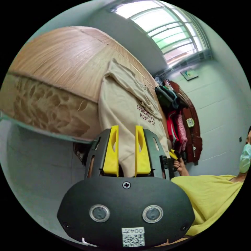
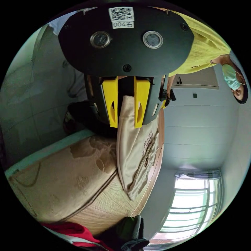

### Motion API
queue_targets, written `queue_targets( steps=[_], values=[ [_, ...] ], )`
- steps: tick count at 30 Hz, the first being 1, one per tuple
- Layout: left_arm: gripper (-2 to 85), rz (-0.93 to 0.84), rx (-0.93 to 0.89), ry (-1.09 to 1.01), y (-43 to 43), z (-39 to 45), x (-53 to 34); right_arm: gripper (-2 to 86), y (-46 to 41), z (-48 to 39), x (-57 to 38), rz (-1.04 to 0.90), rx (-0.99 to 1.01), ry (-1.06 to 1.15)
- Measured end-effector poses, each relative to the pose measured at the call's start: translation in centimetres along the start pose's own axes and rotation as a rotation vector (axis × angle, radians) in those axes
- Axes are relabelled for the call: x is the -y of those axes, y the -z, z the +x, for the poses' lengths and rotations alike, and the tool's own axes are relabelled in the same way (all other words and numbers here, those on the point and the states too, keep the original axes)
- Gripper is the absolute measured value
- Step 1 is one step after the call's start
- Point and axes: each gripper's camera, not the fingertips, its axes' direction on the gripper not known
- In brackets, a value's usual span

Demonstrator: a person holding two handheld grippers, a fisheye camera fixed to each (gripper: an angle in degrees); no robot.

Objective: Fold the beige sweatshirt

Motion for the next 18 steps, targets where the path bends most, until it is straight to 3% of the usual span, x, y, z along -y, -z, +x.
queue_targets(
  steps=[7, 18],
  values=[
    [11.5, 0.040, -0.246, 0.266, 1.9, -7.9, -6.9, 9.9, 0.4, 1.6, -1.3, 0.026, 0.037, -0.037],
    [12.1, -0.048, -0.297, 0.254, 1.5, -8.4, -8.2, 9.9, -0.1, 1.6, -3.0, -0.007, -0.007, -0.029]
  ],
)
